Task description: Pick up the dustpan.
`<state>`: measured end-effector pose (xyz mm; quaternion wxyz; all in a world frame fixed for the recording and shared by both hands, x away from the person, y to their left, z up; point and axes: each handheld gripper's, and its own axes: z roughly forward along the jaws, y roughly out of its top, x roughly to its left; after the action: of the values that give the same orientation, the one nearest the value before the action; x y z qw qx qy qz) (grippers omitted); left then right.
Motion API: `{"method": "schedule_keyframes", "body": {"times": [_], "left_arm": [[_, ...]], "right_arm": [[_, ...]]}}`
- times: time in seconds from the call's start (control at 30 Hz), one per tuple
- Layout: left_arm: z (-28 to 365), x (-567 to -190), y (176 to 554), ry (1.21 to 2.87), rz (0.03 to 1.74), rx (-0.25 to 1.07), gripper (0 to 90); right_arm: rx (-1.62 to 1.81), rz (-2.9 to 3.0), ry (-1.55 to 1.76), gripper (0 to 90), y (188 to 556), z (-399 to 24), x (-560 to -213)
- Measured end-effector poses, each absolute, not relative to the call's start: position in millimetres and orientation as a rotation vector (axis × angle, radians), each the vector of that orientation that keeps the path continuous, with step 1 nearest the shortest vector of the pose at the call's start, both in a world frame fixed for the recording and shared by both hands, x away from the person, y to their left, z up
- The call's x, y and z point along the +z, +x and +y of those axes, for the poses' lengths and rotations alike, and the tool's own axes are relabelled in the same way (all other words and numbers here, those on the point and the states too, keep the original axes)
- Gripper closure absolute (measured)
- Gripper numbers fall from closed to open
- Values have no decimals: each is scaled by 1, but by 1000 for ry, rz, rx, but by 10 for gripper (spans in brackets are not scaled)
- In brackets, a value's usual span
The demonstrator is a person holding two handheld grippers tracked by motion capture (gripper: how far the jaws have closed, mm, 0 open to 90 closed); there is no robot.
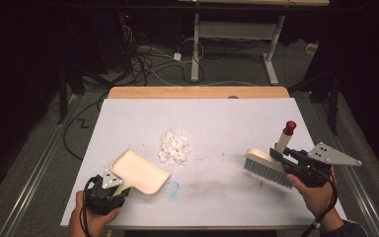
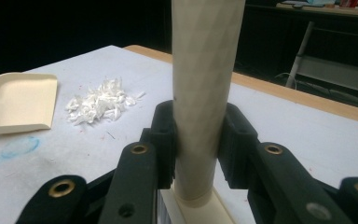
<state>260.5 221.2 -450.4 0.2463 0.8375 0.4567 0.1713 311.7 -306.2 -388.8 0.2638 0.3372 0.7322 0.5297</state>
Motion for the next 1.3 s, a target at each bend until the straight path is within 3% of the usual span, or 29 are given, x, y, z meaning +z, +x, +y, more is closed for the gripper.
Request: {"method": "schedule_keyframes", "body": {"times": [1.07,1.3], "left_arm": [[216,-461,267,2312,1219,421,633],[216,-461,267,2302,1229,411,632]], "right_arm": [[1429,1994,906,717,324,-299,-390],[1455,2000,892,717,334,-281,-390]]}}
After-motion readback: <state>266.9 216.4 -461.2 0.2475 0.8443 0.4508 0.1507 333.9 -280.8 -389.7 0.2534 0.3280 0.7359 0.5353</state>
